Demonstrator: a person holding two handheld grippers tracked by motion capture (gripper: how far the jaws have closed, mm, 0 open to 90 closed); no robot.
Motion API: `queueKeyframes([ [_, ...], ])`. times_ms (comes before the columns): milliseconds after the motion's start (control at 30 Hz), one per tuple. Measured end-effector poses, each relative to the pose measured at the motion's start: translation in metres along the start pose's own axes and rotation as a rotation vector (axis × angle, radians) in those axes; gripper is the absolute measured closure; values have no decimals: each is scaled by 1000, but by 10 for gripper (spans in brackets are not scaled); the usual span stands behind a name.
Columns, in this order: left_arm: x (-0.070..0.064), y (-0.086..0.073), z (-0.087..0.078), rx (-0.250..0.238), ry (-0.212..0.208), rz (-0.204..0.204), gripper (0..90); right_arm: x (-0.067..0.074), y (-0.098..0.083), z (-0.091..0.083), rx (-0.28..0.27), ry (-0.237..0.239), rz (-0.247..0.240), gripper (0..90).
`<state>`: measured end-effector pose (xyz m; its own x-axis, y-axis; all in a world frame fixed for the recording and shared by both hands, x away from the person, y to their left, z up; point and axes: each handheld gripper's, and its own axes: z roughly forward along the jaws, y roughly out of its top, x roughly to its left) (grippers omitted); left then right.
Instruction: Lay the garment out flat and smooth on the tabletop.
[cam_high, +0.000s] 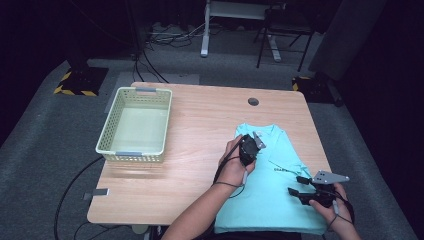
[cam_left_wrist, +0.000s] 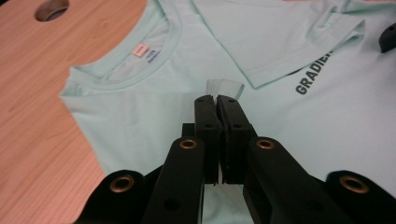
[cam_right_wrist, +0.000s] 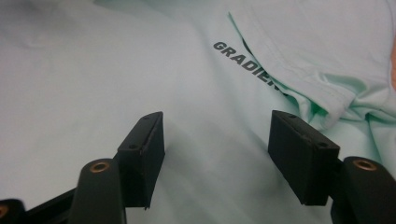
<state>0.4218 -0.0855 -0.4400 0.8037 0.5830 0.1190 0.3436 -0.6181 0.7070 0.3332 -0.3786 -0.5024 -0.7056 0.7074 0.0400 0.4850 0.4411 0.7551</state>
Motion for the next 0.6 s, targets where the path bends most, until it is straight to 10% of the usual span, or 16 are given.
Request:
queueKeyframes([
  [600, 42, -24, -32, -13, 108, -102, 873, 7, 22, -11, -26, -61, -49, 377],
])
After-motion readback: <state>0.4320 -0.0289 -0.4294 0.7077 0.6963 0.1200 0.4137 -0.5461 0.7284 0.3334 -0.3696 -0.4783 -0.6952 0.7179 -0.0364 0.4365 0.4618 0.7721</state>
